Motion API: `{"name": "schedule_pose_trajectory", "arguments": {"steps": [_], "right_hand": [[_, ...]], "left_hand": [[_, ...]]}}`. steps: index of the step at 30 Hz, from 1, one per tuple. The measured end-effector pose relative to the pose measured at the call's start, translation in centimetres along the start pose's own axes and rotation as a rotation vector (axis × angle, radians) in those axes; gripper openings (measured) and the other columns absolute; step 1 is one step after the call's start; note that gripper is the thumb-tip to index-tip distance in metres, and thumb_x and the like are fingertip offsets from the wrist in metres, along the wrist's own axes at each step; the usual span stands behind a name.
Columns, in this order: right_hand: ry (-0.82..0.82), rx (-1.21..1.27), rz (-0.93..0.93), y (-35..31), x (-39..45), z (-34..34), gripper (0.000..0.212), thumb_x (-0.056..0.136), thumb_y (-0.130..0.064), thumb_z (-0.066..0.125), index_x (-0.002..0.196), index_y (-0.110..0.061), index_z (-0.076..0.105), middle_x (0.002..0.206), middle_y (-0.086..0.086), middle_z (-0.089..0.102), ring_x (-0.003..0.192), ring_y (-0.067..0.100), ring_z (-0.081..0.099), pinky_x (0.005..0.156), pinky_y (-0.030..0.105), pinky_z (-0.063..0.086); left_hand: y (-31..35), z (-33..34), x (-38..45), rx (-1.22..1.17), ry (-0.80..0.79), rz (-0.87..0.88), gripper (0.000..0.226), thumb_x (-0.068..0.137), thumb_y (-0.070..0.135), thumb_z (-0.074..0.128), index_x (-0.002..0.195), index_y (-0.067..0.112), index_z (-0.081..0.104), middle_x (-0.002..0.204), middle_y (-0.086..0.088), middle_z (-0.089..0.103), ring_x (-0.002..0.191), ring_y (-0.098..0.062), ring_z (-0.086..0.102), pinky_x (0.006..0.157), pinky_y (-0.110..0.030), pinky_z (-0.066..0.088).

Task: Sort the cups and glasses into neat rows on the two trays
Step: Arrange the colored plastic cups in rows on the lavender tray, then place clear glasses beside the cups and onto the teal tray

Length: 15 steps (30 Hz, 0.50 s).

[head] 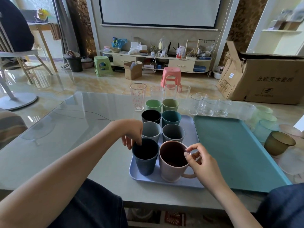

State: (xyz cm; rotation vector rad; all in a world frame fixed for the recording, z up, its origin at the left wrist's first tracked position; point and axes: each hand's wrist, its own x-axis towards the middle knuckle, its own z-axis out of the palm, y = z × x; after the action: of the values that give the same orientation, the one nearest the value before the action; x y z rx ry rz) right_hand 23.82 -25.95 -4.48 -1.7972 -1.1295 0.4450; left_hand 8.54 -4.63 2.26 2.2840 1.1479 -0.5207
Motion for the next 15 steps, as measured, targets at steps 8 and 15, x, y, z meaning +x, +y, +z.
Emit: {"name": "schedule_pose_trajectory", "arguments": {"steps": [8,15], "right_hand": [[0.044,-0.020,-0.120,1.1,1.4,-0.7,0.009,0.092,-0.030,0.054,0.085,-0.031,0.059,0.082,-0.010,0.064,0.077,0.005,0.056,0.064,0.017,0.049],[0.114,-0.106,-0.212,0.9,6.8,-2.4,0.012,0.093,-0.025,0.053,0.085,-0.023,0.061,0.075,-0.018,0.063,0.067,0.005,0.054,0.060,0.020,0.043]], "left_hand": [[-1.2,-2.7,-1.2,-0.109,0.031,-0.042,0.025,0.090,0.025,0.061,0.078,0.004,0.065,0.073,-0.006,0.069,0.055,-0.018,0.068,0.050,-0.025,0.055],[-2.8,-3.8,0.0,-0.177,0.263,-0.047,0.016,0.090,0.017,0.060,0.091,0.001,0.062,0.078,-0.008,0.068,0.056,-0.018,0.068,0.043,-0.023,0.050]]}}
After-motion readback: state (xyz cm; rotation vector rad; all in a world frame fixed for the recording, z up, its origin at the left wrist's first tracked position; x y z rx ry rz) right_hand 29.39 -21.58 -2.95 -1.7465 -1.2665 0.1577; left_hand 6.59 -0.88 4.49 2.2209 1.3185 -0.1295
